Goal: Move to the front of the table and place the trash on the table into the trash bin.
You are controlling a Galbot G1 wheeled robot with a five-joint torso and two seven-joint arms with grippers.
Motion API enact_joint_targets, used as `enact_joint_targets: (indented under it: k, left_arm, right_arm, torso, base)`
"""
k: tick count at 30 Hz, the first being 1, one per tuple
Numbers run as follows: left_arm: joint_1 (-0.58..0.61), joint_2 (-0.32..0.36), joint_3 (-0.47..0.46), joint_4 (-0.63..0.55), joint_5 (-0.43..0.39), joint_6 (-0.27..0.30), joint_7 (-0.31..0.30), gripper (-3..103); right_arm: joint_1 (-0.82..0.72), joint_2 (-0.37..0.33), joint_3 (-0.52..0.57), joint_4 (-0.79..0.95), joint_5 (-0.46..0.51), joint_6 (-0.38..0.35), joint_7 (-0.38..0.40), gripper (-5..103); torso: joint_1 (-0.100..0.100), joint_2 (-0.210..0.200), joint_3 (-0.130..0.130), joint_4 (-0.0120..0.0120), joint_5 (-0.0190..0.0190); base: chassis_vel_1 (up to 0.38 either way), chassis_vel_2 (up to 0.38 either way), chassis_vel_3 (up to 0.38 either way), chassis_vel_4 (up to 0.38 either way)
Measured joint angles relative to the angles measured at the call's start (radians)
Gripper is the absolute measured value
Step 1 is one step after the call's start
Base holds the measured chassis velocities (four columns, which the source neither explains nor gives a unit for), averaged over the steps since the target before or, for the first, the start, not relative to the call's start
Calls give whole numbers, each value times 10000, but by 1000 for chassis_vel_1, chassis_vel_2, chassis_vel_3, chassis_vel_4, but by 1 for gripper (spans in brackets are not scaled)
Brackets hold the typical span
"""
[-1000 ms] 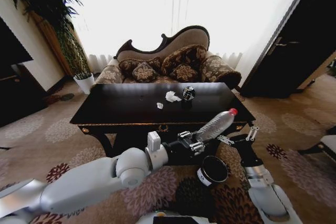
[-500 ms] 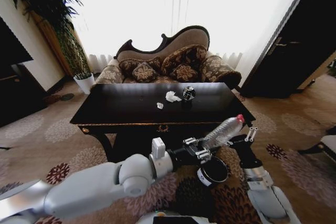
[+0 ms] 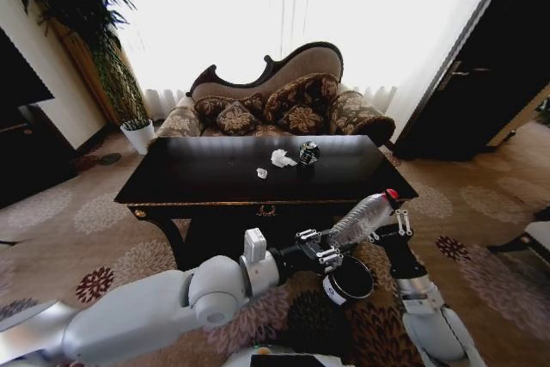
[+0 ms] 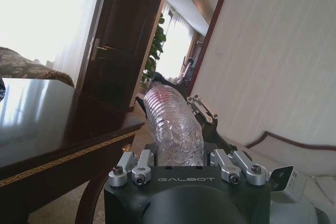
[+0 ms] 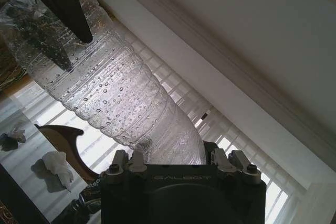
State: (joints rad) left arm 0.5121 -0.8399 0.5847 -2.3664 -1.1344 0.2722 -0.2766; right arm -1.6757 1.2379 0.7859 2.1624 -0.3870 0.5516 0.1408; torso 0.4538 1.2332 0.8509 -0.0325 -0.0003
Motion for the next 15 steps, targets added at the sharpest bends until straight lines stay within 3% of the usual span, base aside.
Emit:
enact_joint_targets:
  k: [5, 8, 9, 10, 12, 14, 15]
  left_arm:
    - [63, -84, -332, 29, 156, 58, -3, 38]
    - [-29, -117, -604, 75, 307, 85, 13, 53]
    - [-29, -117, -604, 75, 307, 85, 13, 53]
    - [-79, -62, -706, 67, 366, 96, 27, 58]
    - [-68, 92, -780, 54, 581, 104, 90, 70]
    - [-50, 128, -796, 50, 649, 105, 113, 70]
    - [16, 232, -858, 30, 823, 104, 171, 75]
  right_arm:
    - [-5, 44, 5, -24, -13, 38, 9, 44]
    - [-5, 51, -5, -61, -35, 76, 8, 40]
    - [-5, 51, -5, -61, -35, 76, 8, 40]
    - [2, 44, -27, -94, -56, 105, -5, 33]
    - [14, 20, -37, -127, -60, 132, -14, 30]
    - [22, 15, -37, -140, -60, 140, -17, 30]
    - [30, 5, -37, -189, -59, 153, -19, 30]
  torso:
    - [0, 0, 0, 1, 0]
    - [0, 0, 0, 0, 0]
    - [0, 0, 0, 0, 0]
    - [1, 0, 0, 0, 0]
    - [1, 0, 0, 0, 1]
    - [1, 0, 0, 0, 0]
    - [1, 0, 0, 0, 0]
  base:
    - [0, 0, 0, 0]
    - [0, 0, 0, 0]
    - [0, 0, 0, 0]
    - [0, 0, 0, 0]
    - [0, 0, 0, 0]
    - [0, 0, 0, 0]
    - [0, 0, 0, 0]
